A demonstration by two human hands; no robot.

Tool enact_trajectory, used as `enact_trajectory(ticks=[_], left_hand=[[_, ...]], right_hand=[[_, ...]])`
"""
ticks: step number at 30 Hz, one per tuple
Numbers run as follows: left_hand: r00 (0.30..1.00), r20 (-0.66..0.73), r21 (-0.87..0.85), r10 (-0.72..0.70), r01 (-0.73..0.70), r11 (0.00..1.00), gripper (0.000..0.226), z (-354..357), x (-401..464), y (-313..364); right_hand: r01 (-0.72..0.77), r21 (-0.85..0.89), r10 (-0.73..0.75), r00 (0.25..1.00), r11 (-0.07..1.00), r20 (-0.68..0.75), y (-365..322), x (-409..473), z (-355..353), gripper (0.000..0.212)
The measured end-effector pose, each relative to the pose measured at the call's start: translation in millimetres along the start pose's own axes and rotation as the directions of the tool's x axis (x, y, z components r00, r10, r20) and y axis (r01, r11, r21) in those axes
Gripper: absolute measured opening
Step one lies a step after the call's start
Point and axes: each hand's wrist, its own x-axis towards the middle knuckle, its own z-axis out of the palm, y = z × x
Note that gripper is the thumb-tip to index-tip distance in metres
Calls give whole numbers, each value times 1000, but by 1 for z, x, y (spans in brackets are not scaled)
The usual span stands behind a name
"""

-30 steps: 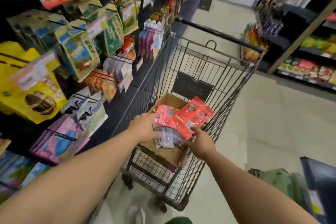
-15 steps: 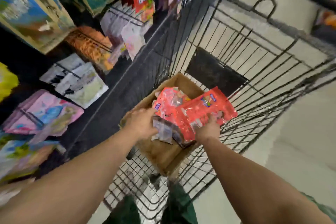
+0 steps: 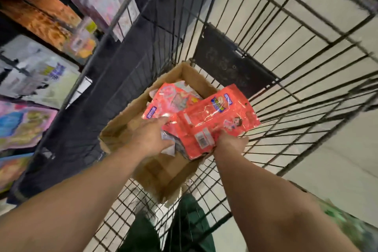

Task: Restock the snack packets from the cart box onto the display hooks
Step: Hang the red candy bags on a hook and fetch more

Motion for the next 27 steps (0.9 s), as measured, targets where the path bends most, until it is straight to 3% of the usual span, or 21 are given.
enact_trajectory(ticks=[4,7,11,14,16,18,19,20,22,24,25,27], left_hand=[[1000,-9,12,6,-6,1000,70,3,3,5],[1000,14,-25,2,-2,1000,72,9,4,7],[997,21,-50,70,-68,996,92,17,6,17],[996,10,-29,84,-84,996,110,16,5,28],[992,-115,-78,46,-55,995,90,11,3,30],[958,-286,-194,-17,-41,980,59,2,0,25],[943,-324,-278,-71,-23,960,50,-4,-2,19],[932,-338,-376,-130,-7,927,44,-11,-5,13],[911,-324,-558,-255,34,829,33,-24,-11,-3],[883,-324,-629,-341,68,774,23,-34,-19,-16],[870,-326,-646,-368,79,759,20,-37,-23,-20],[859,-317,-675,-402,93,732,12,-40,-34,-31]], right_hand=[[17,81,-16,1000,997,-14,0,3,8,76],[50,111,-44,997,993,-61,-3,-2,14,51],[128,204,-156,979,971,128,-10,-30,19,16],[316,144,-344,903,938,257,-11,-69,18,20],[365,163,-399,804,916,441,-12,-94,17,29],[275,225,-355,681,935,641,-14,-106,15,38],[238,219,-323,658,946,680,-16,-105,13,39],[230,189,-297,670,955,680,-17,-100,12,39],[343,0,-279,763,939,583,-11,-74,16,49],[454,-226,-289,806,862,517,-2,-52,21,65],[528,-347,-311,797,775,518,3,-45,24,74],[683,-543,-339,722,488,603,14,-33,27,86]])
